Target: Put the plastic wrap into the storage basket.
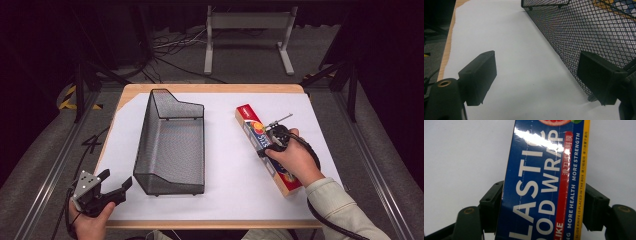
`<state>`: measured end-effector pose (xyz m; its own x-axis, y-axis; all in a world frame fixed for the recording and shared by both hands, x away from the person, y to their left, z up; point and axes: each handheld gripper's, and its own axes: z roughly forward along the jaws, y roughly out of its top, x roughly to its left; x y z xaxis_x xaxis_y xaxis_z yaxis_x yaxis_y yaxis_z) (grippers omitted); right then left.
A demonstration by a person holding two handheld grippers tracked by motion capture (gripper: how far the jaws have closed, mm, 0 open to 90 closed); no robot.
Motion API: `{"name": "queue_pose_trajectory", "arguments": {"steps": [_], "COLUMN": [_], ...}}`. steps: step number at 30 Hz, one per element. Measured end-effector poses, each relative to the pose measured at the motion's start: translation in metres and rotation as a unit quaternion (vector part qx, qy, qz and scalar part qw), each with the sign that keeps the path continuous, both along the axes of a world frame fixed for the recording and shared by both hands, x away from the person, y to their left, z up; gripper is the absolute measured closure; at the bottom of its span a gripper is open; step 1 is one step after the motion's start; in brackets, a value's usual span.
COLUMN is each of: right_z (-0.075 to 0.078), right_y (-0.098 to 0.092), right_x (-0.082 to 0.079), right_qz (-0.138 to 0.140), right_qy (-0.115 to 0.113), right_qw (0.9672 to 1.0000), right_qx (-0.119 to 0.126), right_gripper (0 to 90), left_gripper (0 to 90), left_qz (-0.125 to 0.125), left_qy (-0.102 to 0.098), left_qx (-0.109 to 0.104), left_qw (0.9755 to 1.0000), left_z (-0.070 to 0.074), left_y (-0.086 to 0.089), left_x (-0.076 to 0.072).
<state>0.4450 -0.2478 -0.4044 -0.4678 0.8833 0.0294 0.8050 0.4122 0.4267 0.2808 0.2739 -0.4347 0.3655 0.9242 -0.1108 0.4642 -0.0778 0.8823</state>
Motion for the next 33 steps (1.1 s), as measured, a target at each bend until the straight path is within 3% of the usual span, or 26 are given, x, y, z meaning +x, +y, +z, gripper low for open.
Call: {"name": "queue_pose_trajectory", "arguments": {"steps": [12,20,26,33], "right_z": [0.004,0.006,0.016,0.031], "right_y": [0.004,0.002,0.0,0.002], "right_x": [-0.004,-0.005,-0.008,-0.012], "right_qz": [-0.054,-0.056,-0.062,-0.062], "right_qy": [0.01,0.004,0.006,-0.009], "right_qw": [0.9985,0.9984,0.998,0.9975], "right_qx": [-0.007,-0.006,0.013,0.031], "right_gripper": [39.2,40.0,40.0,40.1], "left_gripper": [17.0,17.0,17.0,17.0], "left_qz": [-0.001,0.001,0.001,0.0], "left_qy": [-0.001,0.0,-0.001,-0.001], "left_qx": [0.0,-0.001,0.0,0.001], "left_qw": [1.0,1.0,1.0,1.0], "left_z": [0.0,0.0,0.0,0.0], "left_y": [0.0,0.0,0.0,0.0], "left_x": [0.0,0.0,0.0,0.0]}}
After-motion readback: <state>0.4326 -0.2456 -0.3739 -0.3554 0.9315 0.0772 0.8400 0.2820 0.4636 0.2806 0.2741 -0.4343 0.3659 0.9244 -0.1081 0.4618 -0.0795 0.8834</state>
